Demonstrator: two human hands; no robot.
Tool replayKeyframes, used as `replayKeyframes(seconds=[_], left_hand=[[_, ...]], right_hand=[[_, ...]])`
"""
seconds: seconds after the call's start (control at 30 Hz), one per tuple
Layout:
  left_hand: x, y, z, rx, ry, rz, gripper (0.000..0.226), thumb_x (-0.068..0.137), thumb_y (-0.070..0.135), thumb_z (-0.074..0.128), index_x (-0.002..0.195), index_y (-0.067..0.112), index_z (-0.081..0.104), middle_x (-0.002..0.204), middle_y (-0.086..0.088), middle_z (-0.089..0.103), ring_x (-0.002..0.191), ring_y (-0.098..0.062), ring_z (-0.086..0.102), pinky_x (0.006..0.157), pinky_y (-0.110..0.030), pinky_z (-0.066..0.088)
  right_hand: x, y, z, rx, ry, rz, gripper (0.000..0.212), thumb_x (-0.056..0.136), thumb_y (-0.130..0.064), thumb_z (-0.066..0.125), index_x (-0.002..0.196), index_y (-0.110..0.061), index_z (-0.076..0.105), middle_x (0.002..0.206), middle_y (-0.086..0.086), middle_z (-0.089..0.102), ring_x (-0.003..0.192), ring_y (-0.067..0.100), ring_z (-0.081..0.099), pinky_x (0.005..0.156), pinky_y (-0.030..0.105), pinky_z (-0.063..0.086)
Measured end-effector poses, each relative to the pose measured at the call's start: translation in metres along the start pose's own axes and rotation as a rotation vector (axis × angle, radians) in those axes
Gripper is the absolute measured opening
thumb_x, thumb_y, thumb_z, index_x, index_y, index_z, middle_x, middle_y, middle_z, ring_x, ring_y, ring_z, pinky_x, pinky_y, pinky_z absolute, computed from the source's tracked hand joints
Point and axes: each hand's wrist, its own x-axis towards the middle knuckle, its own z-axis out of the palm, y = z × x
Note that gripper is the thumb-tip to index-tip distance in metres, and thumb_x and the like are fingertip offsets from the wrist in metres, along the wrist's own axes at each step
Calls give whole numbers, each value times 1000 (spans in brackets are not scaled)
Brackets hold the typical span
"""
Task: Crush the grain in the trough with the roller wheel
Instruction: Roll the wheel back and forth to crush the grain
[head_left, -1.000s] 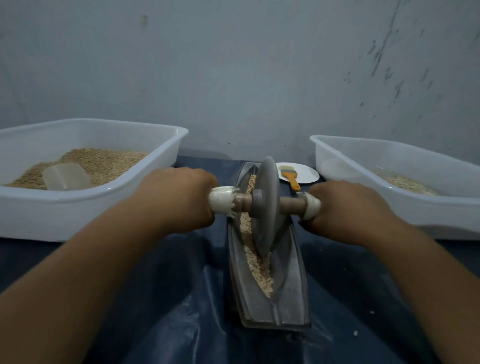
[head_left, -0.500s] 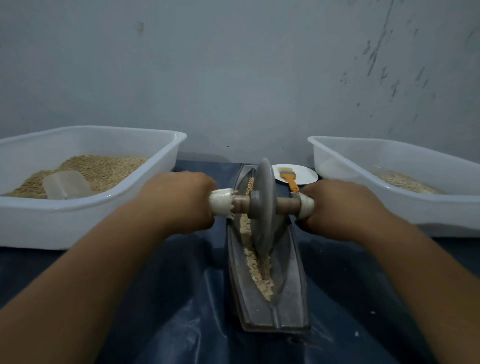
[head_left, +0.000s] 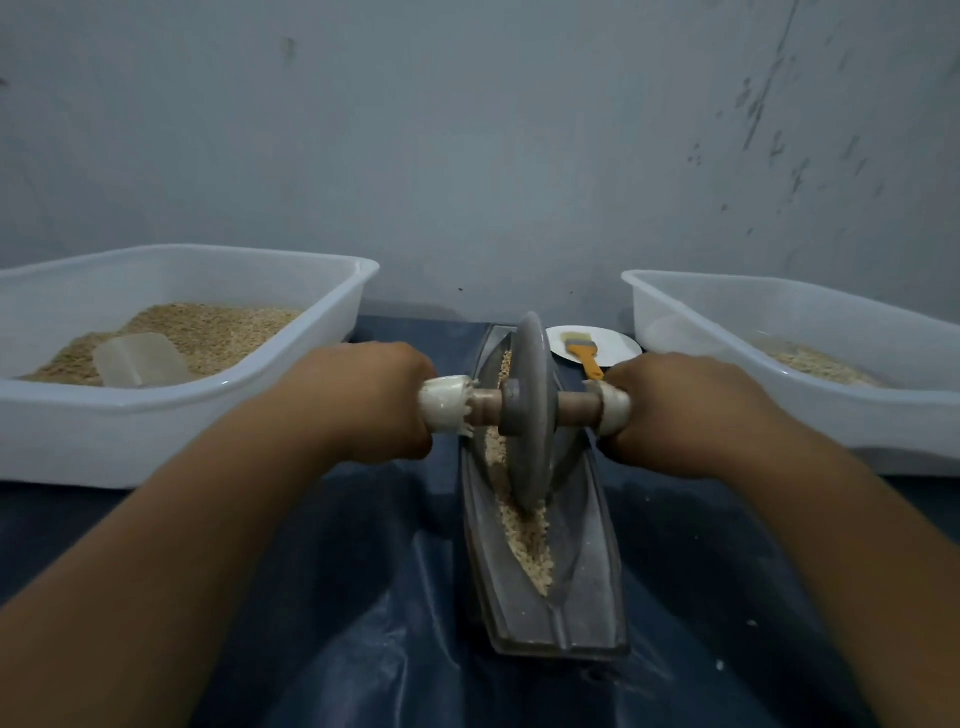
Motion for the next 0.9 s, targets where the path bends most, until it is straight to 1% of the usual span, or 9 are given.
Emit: replayKeyframes(seconds=[0.07, 0.2, 0.27, 0.37, 0.5, 0.63, 0.7, 0.8, 0.9], left_hand=[[-6, -2, -4, 22, -48, 17, 23, 68, 32, 74, 72, 32, 51, 76, 9, 62, 71, -9, 60, 69, -29, 51], [-17, -5, -10, -19, -82, 49, 21, 60, 36, 75, 70, 36, 56, 61, 12, 62, 53, -2, 58, 49, -21, 40], [-12, -3, -7, -31, -54, 33, 19, 63, 35, 74, 71, 34, 56, 65, 11, 62, 58, -4, 59, 55, -24, 46], [-6, 3, -2, -22, 3, 3, 18, 70, 31, 72, 79, 31, 57, 78, 7, 64, 74, -13, 62, 74, -33, 54], [-12, 1, -6, -1, -43, 32, 21, 69, 33, 74, 78, 32, 55, 76, 9, 63, 70, -7, 59, 67, -28, 51], [-21, 0, -11, -1, -52, 73, 22, 62, 38, 75, 71, 35, 55, 67, 12, 62, 61, -1, 57, 53, -22, 41], [-17, 1, -8, -8, -11, 49, 20, 64, 37, 73, 72, 34, 55, 69, 11, 62, 65, -4, 59, 60, -26, 49], [-9, 4, 0, 3, 64, 4, 16, 70, 32, 69, 79, 32, 56, 77, 8, 64, 76, -14, 62, 76, -34, 55], [-9, 3, 0, 2, 28, 17, 17, 70, 32, 71, 80, 33, 57, 77, 8, 65, 74, -12, 62, 76, -33, 54]], right_hand=[[-7, 6, -8, 73, -127, -25, 15, 69, -36, 69, 74, -29, 57, 71, -6, 64, 67, 13, 61, 61, 31, 52], [-25, 11, -17, 207, -261, -67, 26, 61, -47, 73, 80, -49, 55, 68, -20, 64, 58, 4, 60, 53, 27, 48], [-19, 8, -11, 146, -157, -58, 21, 66, -48, 72, 78, -40, 57, 69, -14, 64, 60, 7, 59, 55, 28, 46], [-5, -1, 0, 12, 48, -6, 19, 75, -43, 65, 73, -29, 53, 75, -8, 62, 72, 16, 59, 59, 28, 43], [-11, 3, -9, 86, -117, -49, 17, 69, -38, 70, 73, -28, 57, 71, -6, 64, 68, 13, 62, 63, 32, 53], [-29, 10, -22, 244, -288, -87, 24, 60, -48, 72, 77, -50, 56, 67, -20, 64, 58, 3, 60, 55, 28, 49], [-23, 6, -15, 189, -189, -81, 20, 65, -48, 71, 77, -47, 55, 67, -14, 63, 60, 5, 59, 57, 29, 49], [-7, -5, -2, 23, 43, -13, 18, 77, -41, 63, 72, -28, 52, 72, -7, 59, 69, 16, 57, 57, 29, 42], [-6, -4, -3, 11, -28, -59, 14, 76, -36, 65, 77, -26, 56, 76, -5, 62, 72, 17, 59, 59, 29, 46]])
